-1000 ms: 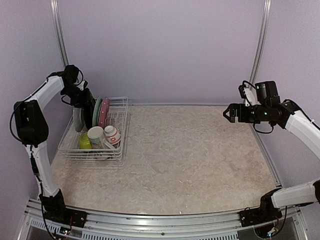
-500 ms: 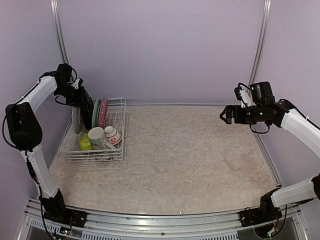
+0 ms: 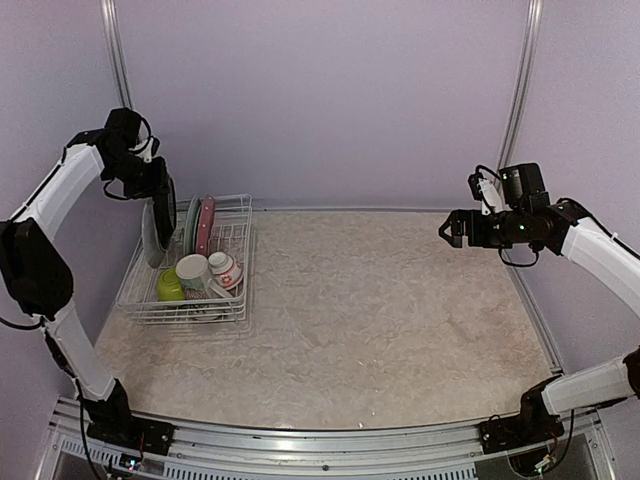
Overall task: Unload the mixed dishes from the dish rack
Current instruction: Grab the plate from the dish rack, then pass from the left arm to the right
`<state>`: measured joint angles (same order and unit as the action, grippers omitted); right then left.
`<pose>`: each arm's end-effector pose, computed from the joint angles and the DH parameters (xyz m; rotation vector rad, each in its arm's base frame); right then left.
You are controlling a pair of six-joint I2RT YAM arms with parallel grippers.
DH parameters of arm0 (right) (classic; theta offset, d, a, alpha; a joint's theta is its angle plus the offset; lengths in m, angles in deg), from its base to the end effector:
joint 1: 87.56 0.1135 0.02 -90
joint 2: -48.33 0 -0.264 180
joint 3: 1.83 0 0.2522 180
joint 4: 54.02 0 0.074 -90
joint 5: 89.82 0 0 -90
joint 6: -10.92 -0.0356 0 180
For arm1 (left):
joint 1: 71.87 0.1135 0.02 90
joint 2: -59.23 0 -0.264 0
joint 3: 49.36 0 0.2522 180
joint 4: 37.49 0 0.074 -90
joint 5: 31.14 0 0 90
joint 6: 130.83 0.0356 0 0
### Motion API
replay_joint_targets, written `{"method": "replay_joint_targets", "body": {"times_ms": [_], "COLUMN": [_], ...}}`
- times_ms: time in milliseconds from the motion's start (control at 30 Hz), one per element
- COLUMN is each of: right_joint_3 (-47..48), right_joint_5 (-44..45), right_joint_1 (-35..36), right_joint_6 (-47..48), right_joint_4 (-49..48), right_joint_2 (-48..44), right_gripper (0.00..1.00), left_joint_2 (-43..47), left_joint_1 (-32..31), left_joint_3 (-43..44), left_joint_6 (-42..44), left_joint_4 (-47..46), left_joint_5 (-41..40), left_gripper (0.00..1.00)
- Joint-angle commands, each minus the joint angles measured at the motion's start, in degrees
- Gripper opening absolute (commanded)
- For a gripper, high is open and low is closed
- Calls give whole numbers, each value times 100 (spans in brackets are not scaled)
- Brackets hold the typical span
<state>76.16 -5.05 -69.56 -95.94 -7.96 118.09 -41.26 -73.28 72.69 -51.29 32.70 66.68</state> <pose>0.2508 0.0849 0.3302 -0.0731 2.2619 0.4304 0.3746 -0.0141 0.3838 -0.1289 2.4221 -0.2595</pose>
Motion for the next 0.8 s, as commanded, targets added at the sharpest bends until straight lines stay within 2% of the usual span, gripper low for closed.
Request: {"method": "replay_joint_targets", "body": {"times_ms": [0, 200, 400, 600, 700, 767], "right_joint_3": [124, 24, 27, 114, 127, 97], "right_joint_5": [61, 207, 432, 606, 375, 205], "right_joint_1": [68, 80, 78, 81, 76, 81], "right_joint_6": [-84, -263, -554, -941, -980, -1040], "right_joint_4": [-44, -90, 25, 92, -19, -133], "right_joint_2": [18, 86, 244, 378, 394, 389], "right_gripper": [100, 100, 100, 100, 100, 100], "left_joint_2": [567, 738, 888, 709, 424, 268], "left_joint_1": [-277, -915, -2363, -4067, -4670, -4879], "left_joint_3": [146, 332, 317, 328, 456, 370], "left_joint_6": [142, 171, 543, 1270, 1902, 2360], "left_joint_4": [-297, -158, -232, -690, -1094, -1442], "left_joint_5": [-630, -764, -1766, -3284, -4403, -4811], "left_gripper": [0, 0, 0, 0, 0, 0]}}
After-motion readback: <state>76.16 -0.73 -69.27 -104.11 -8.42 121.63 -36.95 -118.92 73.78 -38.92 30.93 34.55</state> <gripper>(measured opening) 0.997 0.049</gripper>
